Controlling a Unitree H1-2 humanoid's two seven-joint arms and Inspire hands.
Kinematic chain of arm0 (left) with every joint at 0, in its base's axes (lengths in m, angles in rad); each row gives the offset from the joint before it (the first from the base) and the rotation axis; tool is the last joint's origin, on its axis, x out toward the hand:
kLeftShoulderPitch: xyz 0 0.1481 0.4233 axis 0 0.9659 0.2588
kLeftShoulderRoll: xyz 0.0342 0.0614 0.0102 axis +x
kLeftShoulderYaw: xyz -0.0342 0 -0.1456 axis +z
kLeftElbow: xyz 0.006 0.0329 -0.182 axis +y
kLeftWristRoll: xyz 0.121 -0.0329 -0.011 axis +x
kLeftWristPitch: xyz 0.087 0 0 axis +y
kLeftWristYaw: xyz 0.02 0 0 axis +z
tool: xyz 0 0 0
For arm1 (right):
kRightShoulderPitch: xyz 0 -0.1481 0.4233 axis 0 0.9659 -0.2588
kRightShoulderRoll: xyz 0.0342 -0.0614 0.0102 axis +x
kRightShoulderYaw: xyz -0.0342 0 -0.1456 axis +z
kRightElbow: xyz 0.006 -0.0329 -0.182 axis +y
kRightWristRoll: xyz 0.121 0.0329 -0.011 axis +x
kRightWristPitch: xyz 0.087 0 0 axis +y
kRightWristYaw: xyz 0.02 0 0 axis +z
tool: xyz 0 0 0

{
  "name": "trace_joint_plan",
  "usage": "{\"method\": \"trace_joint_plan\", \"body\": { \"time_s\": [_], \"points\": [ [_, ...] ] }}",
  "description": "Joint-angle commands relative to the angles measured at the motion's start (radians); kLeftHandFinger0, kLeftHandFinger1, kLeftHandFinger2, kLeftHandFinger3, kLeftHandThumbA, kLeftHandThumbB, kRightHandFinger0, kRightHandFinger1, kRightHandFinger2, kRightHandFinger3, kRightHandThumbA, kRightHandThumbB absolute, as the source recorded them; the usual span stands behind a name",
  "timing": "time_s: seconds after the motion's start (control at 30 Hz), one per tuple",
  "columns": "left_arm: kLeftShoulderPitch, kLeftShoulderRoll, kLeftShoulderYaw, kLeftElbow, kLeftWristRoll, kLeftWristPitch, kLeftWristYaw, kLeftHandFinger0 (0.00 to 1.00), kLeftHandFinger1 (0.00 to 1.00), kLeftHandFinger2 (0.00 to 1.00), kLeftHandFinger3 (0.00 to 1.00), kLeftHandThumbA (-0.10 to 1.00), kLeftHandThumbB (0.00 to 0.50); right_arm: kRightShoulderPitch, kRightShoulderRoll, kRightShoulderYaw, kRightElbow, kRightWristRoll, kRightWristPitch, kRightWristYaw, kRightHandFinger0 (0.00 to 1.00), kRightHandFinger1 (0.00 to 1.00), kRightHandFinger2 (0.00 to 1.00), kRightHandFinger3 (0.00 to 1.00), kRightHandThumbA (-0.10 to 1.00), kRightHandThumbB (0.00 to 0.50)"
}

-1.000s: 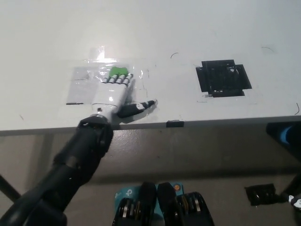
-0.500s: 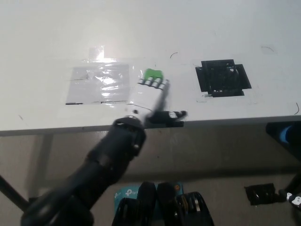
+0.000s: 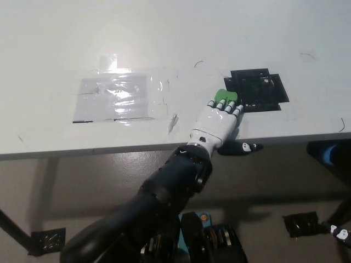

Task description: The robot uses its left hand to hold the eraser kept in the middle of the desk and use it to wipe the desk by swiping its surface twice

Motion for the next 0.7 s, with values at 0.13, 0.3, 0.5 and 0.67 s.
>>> {"method": "trace_joint_plan", "body": {
  "time_s": [0.13,0.3,0.5,0.67],
  "points": [
    [0.063,-0.015,-0.036,0.079,-0.011,-0.029,-0.187,1.00,1.00,1.00,1.00,1.00,0.500,-0.004,-0.006,0.001,-0.045,-0.008,-0.010,0.002,1.00,1.00,1.00,1.00,1.00,0.417],
    [0.062,0.010,-0.044,0.082,-0.003,-0.014,-0.187,1.00,1.00,1.00,1.00,1.00,0.500,-0.001,-0.009,0.001,-0.030,-0.014,-0.039,0.001,1.00,1.00,1.00,1.00,1.00,0.456],
    [0.099,0.112,0.016,0.064,-0.054,-0.013,-0.177,1.00,1.00,1.00,1.00,1.00,0.484,0.003,-0.013,-0.005,-0.037,-0.002,-0.030,0.005,1.00,1.00,1.00,1.00,1.00,0.426],
    [0.152,0.171,0.078,0.057,-0.088,0.009,-0.178,1.00,1.00,1.00,1.00,1.00,0.484,0.011,-0.009,-0.012,-0.037,0.004,-0.030,0.002,1.00,1.00,1.00,1.00,1.00,0.423]
  ]
}}
